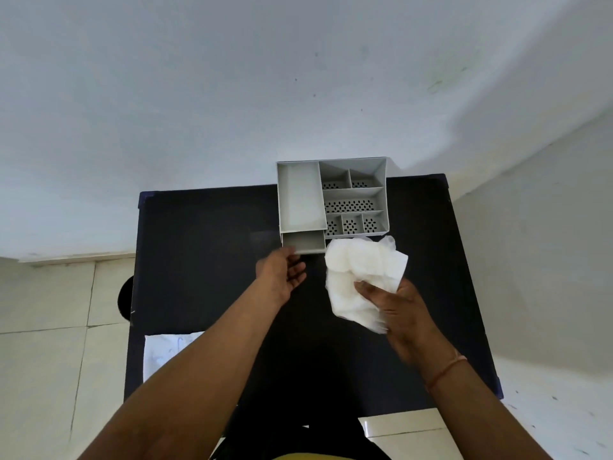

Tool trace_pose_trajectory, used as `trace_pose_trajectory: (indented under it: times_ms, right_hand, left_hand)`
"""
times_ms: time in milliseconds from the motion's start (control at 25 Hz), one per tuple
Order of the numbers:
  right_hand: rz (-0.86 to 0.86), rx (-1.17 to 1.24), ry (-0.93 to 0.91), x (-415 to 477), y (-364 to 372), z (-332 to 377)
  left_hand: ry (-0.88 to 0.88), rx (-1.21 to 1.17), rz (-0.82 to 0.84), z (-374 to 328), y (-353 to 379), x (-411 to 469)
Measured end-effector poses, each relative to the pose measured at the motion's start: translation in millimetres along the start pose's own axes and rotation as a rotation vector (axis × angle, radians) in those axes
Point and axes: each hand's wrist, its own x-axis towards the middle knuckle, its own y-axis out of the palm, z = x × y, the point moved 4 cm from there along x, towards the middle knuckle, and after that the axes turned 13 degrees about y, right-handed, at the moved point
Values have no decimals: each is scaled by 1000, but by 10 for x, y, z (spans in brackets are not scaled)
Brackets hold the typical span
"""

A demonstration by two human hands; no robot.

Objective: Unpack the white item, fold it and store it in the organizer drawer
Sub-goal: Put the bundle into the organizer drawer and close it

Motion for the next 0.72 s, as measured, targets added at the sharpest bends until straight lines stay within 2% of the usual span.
trace_pose_trajectory:
  times_ms: [280,360,440,480,520,600,680,720]
  right_hand:
    - [129,-34,34,188,80,-118]
    - [148,-48,59,266,146,-119]
    - [171,-57,86,340,216,-99]
    - [192,-66,97,378,256,-87]
    - [216,-71,106,420,297,-76]
    - [255,-91,126,485,401,-43]
    - [225,-186,140,552,497,-18]
    - [172,-260,137,587,524,-8]
  left_hand:
    - [4,168,55,453,-339,-193]
    - [62,276,27,414,-393,-264]
    - [177,417,-76,301,-488,-379]
    - [237,404,-103,229,-523,-437]
    - [267,332,-65,149,-517,-503]
    - [223,207,147,-12,-407,-643]
    - [220,242,264,-107,-312,-674]
    - [250,301,252,-130,-291,-625]
